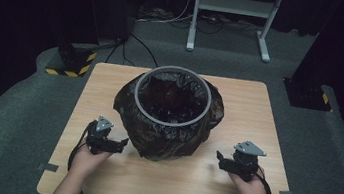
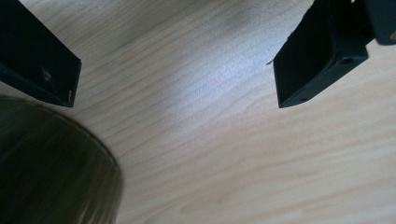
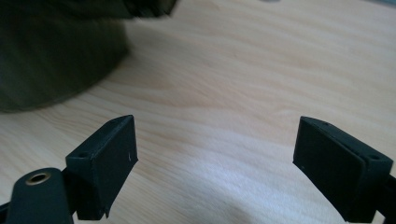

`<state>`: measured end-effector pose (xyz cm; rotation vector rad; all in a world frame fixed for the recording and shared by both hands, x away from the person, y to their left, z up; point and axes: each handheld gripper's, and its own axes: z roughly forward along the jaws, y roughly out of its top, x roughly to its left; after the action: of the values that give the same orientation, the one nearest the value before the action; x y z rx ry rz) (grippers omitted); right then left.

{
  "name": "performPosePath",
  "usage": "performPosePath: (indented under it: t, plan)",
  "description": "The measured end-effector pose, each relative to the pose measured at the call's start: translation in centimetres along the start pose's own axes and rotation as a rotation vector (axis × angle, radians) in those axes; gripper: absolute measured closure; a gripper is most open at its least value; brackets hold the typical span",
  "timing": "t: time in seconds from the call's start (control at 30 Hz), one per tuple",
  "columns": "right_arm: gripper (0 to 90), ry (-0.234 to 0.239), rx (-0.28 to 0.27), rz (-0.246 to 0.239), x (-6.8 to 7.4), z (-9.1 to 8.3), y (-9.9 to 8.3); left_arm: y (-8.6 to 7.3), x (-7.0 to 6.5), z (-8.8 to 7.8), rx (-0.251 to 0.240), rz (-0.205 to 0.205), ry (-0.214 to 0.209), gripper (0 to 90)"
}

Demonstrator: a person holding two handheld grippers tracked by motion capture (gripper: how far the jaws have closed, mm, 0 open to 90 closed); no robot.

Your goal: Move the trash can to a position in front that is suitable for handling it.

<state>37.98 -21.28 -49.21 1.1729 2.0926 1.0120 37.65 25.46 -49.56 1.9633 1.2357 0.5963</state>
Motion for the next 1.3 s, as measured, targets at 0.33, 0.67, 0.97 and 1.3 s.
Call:
performPosePath:
  t: [0.33,0.67,0.97,1.3]
  plan:
    - [13.3,0.008,-0.063,0.017,0.6,-1.7,2.3,2.0,0.7,-0.9,-0.097,-0.036,-0.012,1.0]
    - [13.2,-0.052,-0.072,0.062,-0.1,-1.6,5.8,3.7,0.5,-0.5,-0.139,-0.063,0.010,0.9]
    - [13.2,-0.038,-0.084,0.057,0.8,-0.2,7.6,5.0,-0.1,0.1,-0.141,-0.057,0.006,0.9]
    - [13.1,-0.011,-0.083,0.073,2.3,2.2,8.0,6.1,-0.9,0.8,-0.159,-0.039,-0.009,0.9]
